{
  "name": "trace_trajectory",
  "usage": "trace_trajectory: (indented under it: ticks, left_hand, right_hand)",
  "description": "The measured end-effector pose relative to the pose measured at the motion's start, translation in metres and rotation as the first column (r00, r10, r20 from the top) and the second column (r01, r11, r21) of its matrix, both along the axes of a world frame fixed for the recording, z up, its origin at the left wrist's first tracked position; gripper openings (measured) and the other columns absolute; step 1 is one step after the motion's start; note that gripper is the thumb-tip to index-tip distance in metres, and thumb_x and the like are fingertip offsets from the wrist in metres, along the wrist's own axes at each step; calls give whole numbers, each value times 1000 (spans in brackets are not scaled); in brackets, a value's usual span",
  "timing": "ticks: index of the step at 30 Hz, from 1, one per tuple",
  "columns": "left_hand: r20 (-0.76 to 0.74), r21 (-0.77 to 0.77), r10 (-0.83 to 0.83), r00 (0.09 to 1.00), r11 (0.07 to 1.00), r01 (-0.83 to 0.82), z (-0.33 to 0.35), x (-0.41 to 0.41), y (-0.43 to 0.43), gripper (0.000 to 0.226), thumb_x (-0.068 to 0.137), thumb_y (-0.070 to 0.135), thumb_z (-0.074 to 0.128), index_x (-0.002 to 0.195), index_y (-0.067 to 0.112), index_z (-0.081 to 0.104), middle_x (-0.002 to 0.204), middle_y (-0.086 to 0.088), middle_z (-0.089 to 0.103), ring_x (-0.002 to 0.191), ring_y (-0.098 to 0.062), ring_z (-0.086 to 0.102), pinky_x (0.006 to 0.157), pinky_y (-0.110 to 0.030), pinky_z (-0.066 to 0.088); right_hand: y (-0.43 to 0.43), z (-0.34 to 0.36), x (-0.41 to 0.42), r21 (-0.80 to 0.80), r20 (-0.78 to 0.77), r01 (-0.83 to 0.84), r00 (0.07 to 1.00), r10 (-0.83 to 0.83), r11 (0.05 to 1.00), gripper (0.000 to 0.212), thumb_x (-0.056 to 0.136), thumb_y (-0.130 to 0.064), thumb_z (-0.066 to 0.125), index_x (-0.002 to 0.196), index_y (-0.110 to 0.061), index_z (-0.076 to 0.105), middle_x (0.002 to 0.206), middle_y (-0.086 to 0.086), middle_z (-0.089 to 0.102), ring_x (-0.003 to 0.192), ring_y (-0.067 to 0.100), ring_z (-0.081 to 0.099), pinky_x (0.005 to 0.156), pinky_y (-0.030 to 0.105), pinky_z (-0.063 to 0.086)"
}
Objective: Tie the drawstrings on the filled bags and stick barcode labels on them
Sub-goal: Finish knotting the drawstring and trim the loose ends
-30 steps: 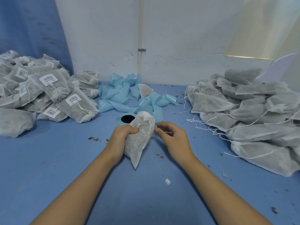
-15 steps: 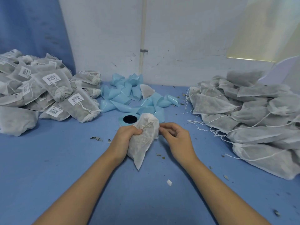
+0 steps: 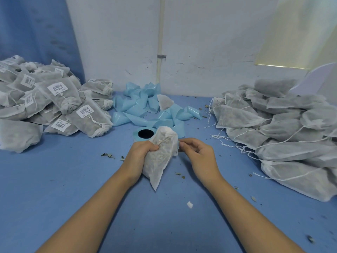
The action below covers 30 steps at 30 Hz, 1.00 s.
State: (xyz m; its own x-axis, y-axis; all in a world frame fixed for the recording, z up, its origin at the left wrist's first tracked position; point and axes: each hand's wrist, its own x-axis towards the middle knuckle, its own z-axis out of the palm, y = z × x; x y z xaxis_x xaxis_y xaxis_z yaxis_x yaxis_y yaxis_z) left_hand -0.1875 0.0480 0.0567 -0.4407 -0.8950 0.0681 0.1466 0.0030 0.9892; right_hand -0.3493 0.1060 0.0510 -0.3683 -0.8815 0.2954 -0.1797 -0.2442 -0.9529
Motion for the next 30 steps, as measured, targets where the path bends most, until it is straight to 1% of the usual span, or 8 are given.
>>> trace_trajectory:
  ticks: [5,7,10,12,17,22,26,30]
  left_hand:
    - [-23,46,72,997,996,-71,6,-2,2,34,60,28,56,85,4,57,75,-11,54,69,-22,52,63,-30,37]
    - [-11,73,111,994,991,-109,8,-5,2,29,64,27,57,86,8,56,80,-12,54,73,-22,52,67,-31,37]
    - [68,47,178,982,982,-181,9,-14,2,7,84,19,56,82,12,53,76,-8,54,68,-16,52,60,-24,39]
    - [110,12,206,972,978,-208,8,-19,3,17,88,18,52,72,14,48,66,2,52,57,-9,48,52,-20,36]
    - [169,-61,185,968,982,-177,7,-23,8,23,88,20,51,66,19,50,55,15,54,56,-4,52,58,-24,37]
    - [-48,189,210,977,962,-197,17,-23,10,13,82,24,55,81,12,62,77,0,66,69,-16,59,64,-29,43]
    - [-226,316,72,972,949,4,23,-21,12,50,72,30,52,112,2,63,104,-14,68,58,-23,59,55,-29,49]
    - [-263,329,44,964,943,47,24,-21,14,34,87,21,42,106,2,63,97,-16,65,56,-23,56,54,-28,48]
  right_hand:
    - [0,0,-7,-17,80,218,973,-216,976,20,90,-15,64,81,-31,73,82,-14,72,76,1,63,70,10,47]
    - [-1,-1,-10,-17,175,297,941,-289,955,19,90,-13,63,82,-27,73,76,-13,70,70,4,60,68,13,49]
    - [-1,0,-10,7,306,321,901,-307,947,14,90,-5,61,90,-12,73,71,-7,70,69,5,63,70,14,51]
    - [0,1,-10,16,343,324,887,-309,946,18,88,-3,62,87,-17,73,78,-4,72,77,8,65,79,19,52]
    - [0,3,-10,30,450,314,843,-294,949,7,86,-14,69,84,-19,73,77,-7,74,83,8,68,81,24,52]
    - [1,4,-7,-7,435,279,866,-248,960,23,84,-3,70,90,-25,72,83,-6,72,76,4,64,75,16,52]
    - [2,6,-1,-34,433,226,881,-190,973,27,83,0,68,95,-24,70,80,-4,70,71,2,63,71,14,51]
    - [4,8,5,-62,373,142,921,-109,988,27,83,2,68,96,-21,70,71,-10,69,68,0,62,68,11,48]
